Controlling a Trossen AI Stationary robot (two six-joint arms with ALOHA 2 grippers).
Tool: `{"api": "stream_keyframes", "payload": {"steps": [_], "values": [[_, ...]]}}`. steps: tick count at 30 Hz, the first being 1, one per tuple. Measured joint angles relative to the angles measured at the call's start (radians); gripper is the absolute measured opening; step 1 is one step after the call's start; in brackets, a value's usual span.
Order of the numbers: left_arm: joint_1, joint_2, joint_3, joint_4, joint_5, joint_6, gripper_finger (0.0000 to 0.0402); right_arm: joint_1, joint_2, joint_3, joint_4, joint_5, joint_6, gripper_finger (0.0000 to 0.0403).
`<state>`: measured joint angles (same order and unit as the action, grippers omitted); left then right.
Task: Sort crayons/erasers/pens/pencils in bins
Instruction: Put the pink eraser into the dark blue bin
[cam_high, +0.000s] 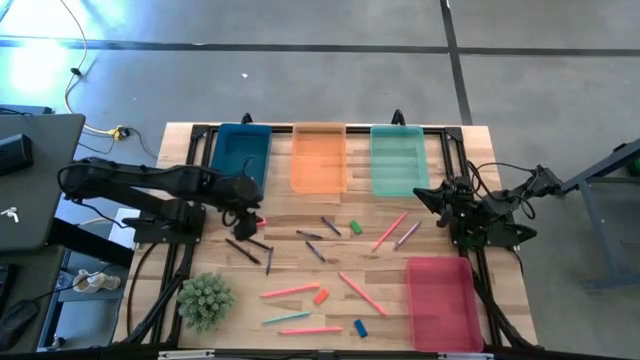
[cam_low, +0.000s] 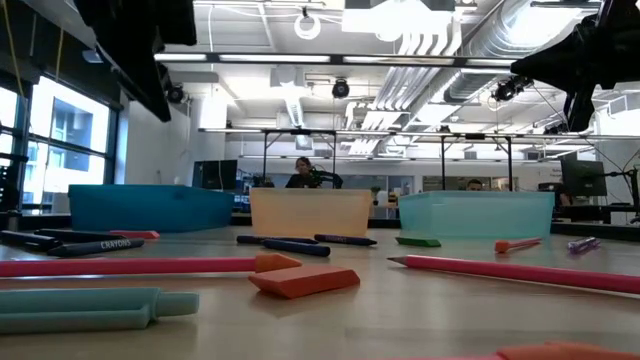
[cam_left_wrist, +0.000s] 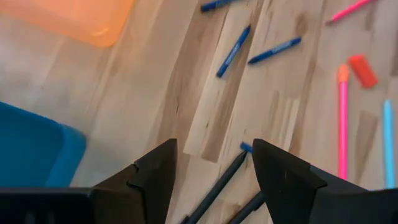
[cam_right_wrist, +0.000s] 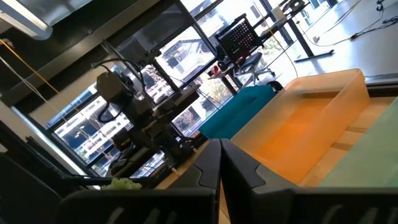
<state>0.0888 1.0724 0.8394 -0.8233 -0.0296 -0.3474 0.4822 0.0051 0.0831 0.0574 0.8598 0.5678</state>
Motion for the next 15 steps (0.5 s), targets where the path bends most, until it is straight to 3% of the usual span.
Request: {"api": "stream_keyframes", "payload": {"steps": [6, 15], "values": [[-0.038, 0.085, -0.005, 0.015, 0.000, -0.005, 0.0196, 0.000, 0.000, 0.000, 0.000, -0.003, 0.000, 0.0000], [-0.066, 0.101, -0.157, 0.143, 0.010, -0.106, 0.0190, 0.000, 0.000, 0.000, -0.001, -0.015, 0.000, 0.0000]]}}
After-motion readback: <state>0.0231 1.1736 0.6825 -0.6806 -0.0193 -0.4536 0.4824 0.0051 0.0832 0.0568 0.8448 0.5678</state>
